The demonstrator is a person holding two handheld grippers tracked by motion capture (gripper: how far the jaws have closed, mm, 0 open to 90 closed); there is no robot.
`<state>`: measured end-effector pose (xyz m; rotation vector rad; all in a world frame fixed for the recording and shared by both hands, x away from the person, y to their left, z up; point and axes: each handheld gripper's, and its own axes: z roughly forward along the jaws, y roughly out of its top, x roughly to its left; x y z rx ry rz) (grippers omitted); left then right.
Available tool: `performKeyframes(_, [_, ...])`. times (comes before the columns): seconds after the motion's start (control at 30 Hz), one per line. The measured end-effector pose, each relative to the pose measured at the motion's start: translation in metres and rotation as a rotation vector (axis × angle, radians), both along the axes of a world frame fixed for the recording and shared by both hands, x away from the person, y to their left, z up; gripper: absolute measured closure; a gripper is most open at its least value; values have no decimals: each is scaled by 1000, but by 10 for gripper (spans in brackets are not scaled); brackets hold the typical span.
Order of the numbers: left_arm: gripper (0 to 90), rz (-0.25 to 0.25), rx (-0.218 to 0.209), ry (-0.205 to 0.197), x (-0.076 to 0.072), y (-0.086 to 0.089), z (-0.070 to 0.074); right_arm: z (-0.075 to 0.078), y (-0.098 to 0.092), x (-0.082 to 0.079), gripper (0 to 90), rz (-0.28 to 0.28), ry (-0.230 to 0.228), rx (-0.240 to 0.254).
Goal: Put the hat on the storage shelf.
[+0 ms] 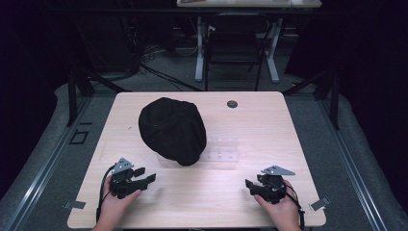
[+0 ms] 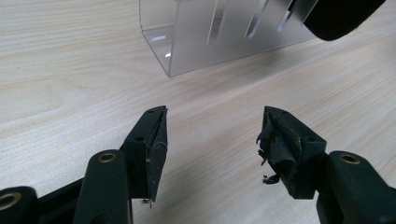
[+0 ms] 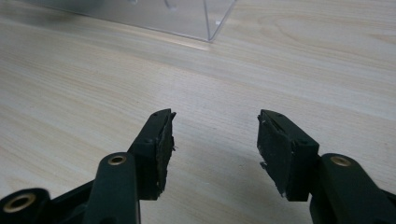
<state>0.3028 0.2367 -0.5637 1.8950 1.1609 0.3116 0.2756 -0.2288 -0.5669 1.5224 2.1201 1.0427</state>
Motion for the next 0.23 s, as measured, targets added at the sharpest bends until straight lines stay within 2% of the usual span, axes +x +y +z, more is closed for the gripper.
performKeyframes(0.13, [416, -7, -38, -2, -1, 2, 2, 0, 3, 0, 450, 14, 3, -10])
performKeyframes(0.2, [410, -10, -85, 6, 0, 3, 4, 1, 3, -1, 450, 14, 1, -6])
performKeyframes(0.23, [410, -15, -124, 16, 1, 5, 5, 1, 2, -1, 450, 11, 2, -5])
